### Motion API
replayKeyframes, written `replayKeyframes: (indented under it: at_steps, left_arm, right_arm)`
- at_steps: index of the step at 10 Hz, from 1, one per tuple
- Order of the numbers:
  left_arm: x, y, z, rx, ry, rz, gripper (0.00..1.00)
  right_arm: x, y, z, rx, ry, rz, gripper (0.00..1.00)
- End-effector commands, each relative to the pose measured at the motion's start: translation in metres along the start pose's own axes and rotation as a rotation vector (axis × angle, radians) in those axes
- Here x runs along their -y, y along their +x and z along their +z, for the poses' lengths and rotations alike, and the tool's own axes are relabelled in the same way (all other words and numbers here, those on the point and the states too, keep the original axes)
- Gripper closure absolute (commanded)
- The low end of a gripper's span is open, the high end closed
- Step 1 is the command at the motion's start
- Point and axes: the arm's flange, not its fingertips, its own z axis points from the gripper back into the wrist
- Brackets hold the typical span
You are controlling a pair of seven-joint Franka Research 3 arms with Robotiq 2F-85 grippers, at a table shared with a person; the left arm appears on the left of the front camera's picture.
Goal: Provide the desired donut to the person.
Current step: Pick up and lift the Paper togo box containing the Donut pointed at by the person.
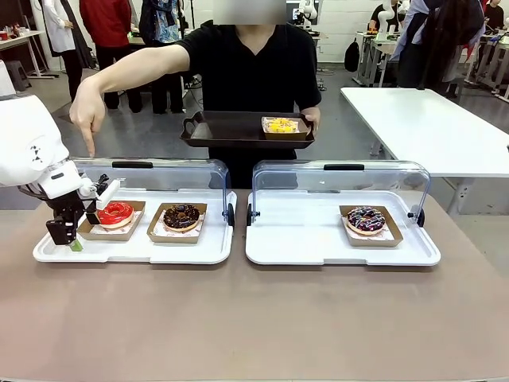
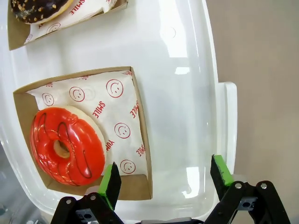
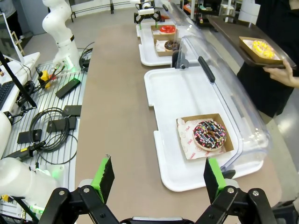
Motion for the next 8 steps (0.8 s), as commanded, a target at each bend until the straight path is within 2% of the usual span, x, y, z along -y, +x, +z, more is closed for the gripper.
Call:
replayKeyframes:
  at_steps: [1, 3, 4, 5, 6, 7, 8]
  left_arm:
    - [-0.0075, -0.0030, -0.0058, -0.013, 0.009, 0.011, 0.00]
    - [-0.0098, -0.0042, -0.0085, -0.020, 0.003, 0.010, 0.00]
    - [-0.0076, -0.0046, -0.0099, -0.018, 0.006, 0.012, 0.14]
    - [-0.0079, -0.0039, -0.0096, -0.021, 0.007, 0.009, 0.54]
    - [-0.0106, -0.0036, -0.0077, -0.025, 0.006, 0.003, 0.67]
    - [-0.0103, -0.0041, -0.0076, -0.025, 0.006, 0.002, 1.00]
    - [-0.0077, -0.0052, -0.0085, -0.024, 0.009, 0.003, 1.00]
  right_arm:
    - [0.0011, -0.0010, -0.0011, 0.007, 0.002, 0.007, 0.00]
    - [0.0011, -0.0010, -0.0011, 0.007, 0.002, 0.007, 0.00]
    - [0.0011, -0.0010, -0.0011, 0.007, 0.002, 0.007, 0.00]
    - [0.0011, -0.0010, -0.0011, 0.007, 0.002, 0.007, 0.00]
    - [0.0011, -0.0010, -0.0011, 0.007, 0.002, 0.007, 0.00]
    - [0.0011, -0.0010, -0.0011, 0.007, 0.002, 0.007, 0.00]
    - [0.0011, -0.0010, -0.0011, 0.007, 0.002, 0.007, 0.00]
